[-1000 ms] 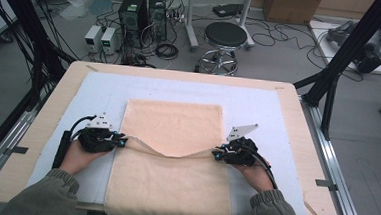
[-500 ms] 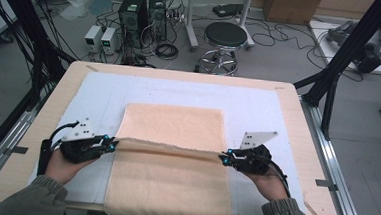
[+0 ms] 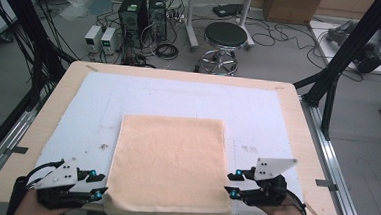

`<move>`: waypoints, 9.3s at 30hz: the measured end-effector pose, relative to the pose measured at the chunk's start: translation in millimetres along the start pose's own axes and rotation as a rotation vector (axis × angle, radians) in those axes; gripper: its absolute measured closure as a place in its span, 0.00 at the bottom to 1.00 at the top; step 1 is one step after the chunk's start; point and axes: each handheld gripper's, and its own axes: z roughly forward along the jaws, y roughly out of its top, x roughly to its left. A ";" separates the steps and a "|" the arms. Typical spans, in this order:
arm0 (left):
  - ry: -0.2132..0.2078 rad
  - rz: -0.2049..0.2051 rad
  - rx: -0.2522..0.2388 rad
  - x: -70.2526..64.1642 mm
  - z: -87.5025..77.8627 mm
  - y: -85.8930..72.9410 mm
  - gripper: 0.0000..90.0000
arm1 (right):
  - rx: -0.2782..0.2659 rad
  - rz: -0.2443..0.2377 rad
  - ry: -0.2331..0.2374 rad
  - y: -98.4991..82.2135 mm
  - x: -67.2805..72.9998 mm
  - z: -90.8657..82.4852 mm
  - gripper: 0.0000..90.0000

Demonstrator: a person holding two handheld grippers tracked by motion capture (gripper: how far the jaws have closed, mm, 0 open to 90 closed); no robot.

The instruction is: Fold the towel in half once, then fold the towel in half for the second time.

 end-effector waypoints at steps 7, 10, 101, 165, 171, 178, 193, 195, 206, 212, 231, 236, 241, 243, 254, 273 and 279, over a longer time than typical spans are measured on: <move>0.122 -0.061 -0.045 36.0 24.5 12.4 0.53 | 0.051 0.012 -0.080 13.4 -35.0 25.9 0.56; 0.179 -0.069 -0.045 55.4 38.1 20.0 0.52 | 0.056 0.033 -0.122 19.4 -56.6 37.2 0.53; 0.240 -0.118 -0.031 96.2 67.0 37.7 0.32 | 0.123 0.022 -0.281 41.0 -88.9 60.3 0.28; 0.034 0.031 0.051 -6.1 17.3 11.9 0.77 | 0.087 -0.056 0.003 13.5 11.8 16.4 0.74; 0.036 0.018 0.076 3.5 36.3 6.7 0.69 | 0.077 -0.019 -0.028 6.4 -7.3 28.6 0.66; -0.026 0.046 0.170 0.8 58.4 -11.3 0.66 | 0.152 -0.014 -0.015 -5.7 -27.6 62.1 0.64; -0.071 0.033 0.168 -1.6 44.9 -13.1 0.96 | 0.240 -0.035 0.009 -9.8 -35.2 68.8 0.96; -0.079 0.035 0.161 -3.9 41.9 -13.2 0.96 | 0.235 -0.029 0.015 -10.1 -34.9 62.3 0.96; -0.025 0.022 0.160 2.9 50.6 -14.7 0.66 | 0.204 -0.041 0.040 -4.8 -33.5 72.7 0.79; -0.018 0.021 0.144 6.8 55.0 -13.3 0.60 | 0.203 -0.034 0.031 -9.6 -33.3 76.6 0.73; 0.067 -0.092 -0.021 49.2 58.8 22.4 0.36 | 0.050 0.112 -0.161 15.4 -77.4 67.7 0.28; 0.107 -0.112 -0.073 59.5 53.3 32.4 0.36 | 0.031 0.095 -0.187 31.7 -88.1 67.5 0.26; 0.124 -0.121 -0.083 66.2 49.3 35.7 0.36 | 0.026 0.081 -0.181 44.8 -91.6 68.7 0.26; 0.123 -0.124 -0.082 67.0 48.8 34.7 0.36 | 0.031 0.076 -0.176 47.0 -91.3 69.7 0.26; 0.117 -0.127 -0.045 73.0 52.6 29.6 0.36 | 0.070 0.068 -0.152 47.3 -92.6 79.2 0.26; 0.233 -0.161 -0.038 150.6 62.2 82.3 0.40 | 0.097 0.068 -0.221 95.6 -152.3 70.3 0.26; 0.257 -0.225 -0.021 184.5 89.9 84.9 0.44 | 0.098 0.145 -0.264 87.9 -186.1 78.8 0.26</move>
